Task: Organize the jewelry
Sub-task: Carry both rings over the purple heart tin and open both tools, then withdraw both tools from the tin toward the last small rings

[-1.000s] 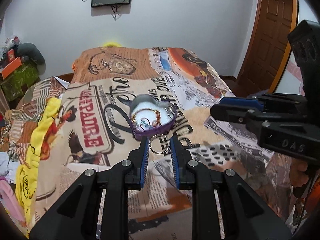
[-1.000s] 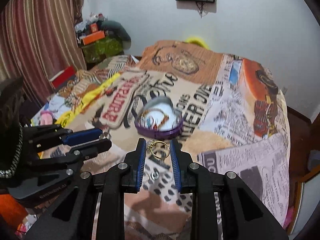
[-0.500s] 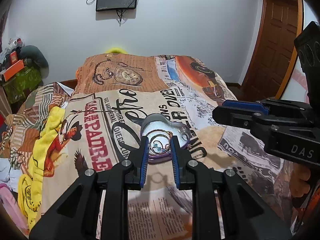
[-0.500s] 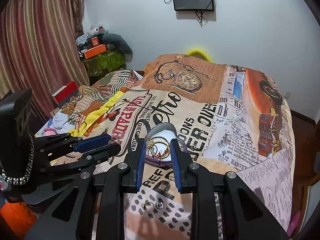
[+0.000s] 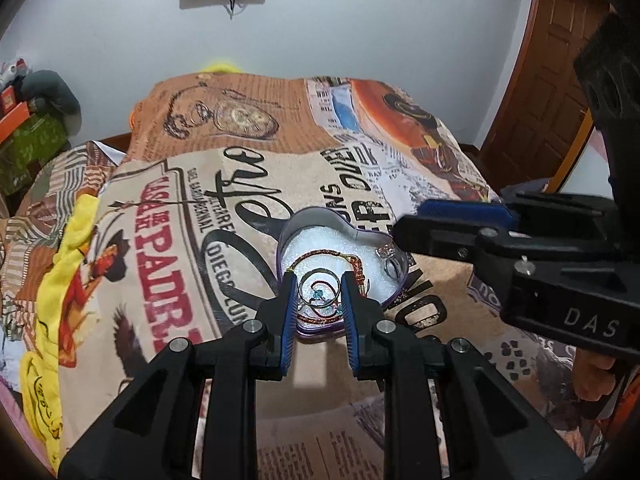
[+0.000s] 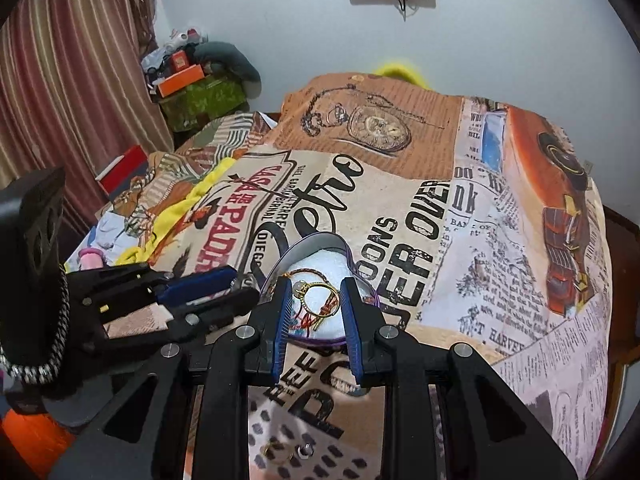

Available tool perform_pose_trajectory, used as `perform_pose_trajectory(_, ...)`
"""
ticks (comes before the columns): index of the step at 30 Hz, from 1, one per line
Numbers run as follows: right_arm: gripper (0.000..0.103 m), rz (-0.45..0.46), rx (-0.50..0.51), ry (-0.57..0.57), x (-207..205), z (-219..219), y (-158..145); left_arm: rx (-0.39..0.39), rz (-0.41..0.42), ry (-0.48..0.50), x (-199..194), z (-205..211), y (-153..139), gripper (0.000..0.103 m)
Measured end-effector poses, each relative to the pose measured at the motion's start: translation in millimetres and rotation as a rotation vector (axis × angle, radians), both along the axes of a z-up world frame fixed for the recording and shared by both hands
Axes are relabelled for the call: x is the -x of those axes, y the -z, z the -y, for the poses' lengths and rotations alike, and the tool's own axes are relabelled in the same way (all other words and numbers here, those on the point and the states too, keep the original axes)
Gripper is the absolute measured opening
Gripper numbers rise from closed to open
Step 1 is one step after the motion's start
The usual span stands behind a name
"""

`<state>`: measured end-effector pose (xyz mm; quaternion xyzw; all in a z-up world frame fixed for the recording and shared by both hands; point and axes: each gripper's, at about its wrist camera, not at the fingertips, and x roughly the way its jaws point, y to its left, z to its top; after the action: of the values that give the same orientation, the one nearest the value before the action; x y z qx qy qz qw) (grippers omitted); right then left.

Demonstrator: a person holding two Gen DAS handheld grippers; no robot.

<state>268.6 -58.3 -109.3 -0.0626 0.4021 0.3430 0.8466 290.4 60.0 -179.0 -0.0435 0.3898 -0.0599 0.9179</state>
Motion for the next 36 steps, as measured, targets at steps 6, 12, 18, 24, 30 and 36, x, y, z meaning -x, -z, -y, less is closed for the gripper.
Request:
perform_pose_trajectory(6, 0.022, -0.031, 0.011, -0.012, -15, -10, 6, 0.007, -0.029, 0.001, -15, -2, 11, 0.020)
perform_pose_trajectory(12, 0.023, -0.055, 0.029, -0.025, -22, -17, 15, 0.004, -0.034, 0.005, -22, -3, 14, 0.020)
perform_pose_trajectory(18, 0.023, -0.051, 0.040, -0.027, -24, -21, 20, 0.004, -0.049, 0.010, -23, -2, 18, 0.020)
perform_pose_trajectory(24, 0.023, -0.031, 0.057, -0.025, -23, -22, 16, -0.007, -0.049, 0.008, -23, 0, 18, 0.020)
perform_pose_trajectory(30, 0.033, -0.012, 0.043, -0.008, -18, -15, 8, -0.008, -0.046, -0.001, -19, 0, 12, 0.021)
perform_pose_trajectory(36, 0.033, 0.032, 0.047, 0.006, -5, -7, -5, -0.017, -0.022, -0.011, -7, 1, -4, 0.021)
